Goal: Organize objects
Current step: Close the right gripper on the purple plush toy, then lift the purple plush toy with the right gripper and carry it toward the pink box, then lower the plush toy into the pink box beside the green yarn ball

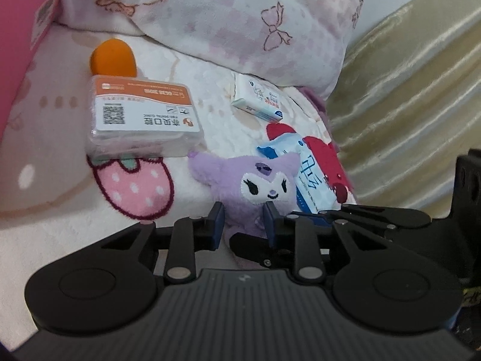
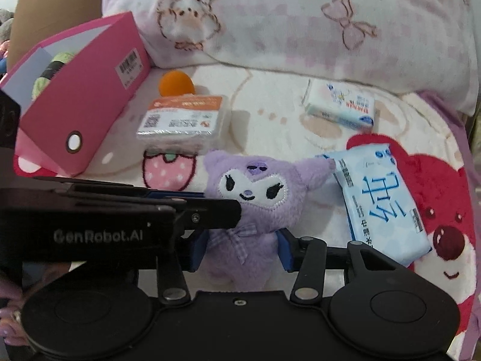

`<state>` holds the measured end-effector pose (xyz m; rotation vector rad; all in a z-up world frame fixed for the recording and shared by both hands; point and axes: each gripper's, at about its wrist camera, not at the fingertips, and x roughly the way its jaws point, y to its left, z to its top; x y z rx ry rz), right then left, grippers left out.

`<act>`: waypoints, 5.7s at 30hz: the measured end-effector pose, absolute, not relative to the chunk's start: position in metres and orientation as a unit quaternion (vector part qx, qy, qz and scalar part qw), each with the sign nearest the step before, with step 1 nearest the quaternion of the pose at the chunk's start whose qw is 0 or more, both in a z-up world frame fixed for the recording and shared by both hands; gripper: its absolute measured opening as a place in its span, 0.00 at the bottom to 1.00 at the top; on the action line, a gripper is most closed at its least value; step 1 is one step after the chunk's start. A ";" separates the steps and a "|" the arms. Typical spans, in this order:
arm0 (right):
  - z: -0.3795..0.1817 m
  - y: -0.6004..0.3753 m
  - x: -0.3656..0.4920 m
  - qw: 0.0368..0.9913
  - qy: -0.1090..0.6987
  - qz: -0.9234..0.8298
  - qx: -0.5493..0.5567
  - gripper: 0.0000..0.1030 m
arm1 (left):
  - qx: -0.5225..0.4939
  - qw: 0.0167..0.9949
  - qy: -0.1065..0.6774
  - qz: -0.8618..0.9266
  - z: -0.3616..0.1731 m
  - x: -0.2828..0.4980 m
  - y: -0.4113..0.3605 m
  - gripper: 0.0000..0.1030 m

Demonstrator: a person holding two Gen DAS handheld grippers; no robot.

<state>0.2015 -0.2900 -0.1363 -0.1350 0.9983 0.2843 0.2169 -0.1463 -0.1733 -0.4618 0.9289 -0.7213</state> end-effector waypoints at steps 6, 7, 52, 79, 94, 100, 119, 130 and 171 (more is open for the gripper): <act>-0.124 -0.284 0.193 0.873 0.459 0.154 -0.064 0.50 | -0.209 0.816 0.422 -0.335 -0.157 0.208 -0.138 0.25; -0.122 -0.284 0.192 0.874 0.456 0.157 -0.062 0.50 | -0.205 0.817 0.421 -0.335 -0.153 0.206 -0.137 0.25; -0.030 -0.200 0.081 0.806 0.511 0.292 0.061 0.50 | -0.099 0.823 0.490 -0.269 -0.015 0.082 -0.023 0.26; 0.022 -0.114 0.132 0.857 0.426 0.290 0.024 0.50 | -0.149 0.868 0.411 -0.235 0.019 0.138 0.066 0.28; 0.024 -0.081 0.225 0.872 0.407 0.273 0.008 0.50 | -0.166 0.867 0.409 -0.231 0.013 0.246 0.086 0.32; 0.005 -0.076 0.266 0.862 0.427 0.271 0.036 0.50 | -0.182 0.862 0.421 -0.215 -0.012 0.285 0.092 0.32; -0.076 -0.055 0.289 0.864 0.432 0.256 -0.016 0.47 | -0.212 0.835 0.472 -0.190 -0.098 0.327 0.096 0.32; -0.095 -0.037 0.291 0.870 0.423 0.244 -0.064 0.47 | -0.205 0.835 0.480 -0.173 -0.119 0.339 0.100 0.32; -0.108 -0.023 0.285 0.854 0.451 0.221 -0.133 0.22 | -0.213 0.817 0.516 -0.141 -0.147 0.351 0.077 0.22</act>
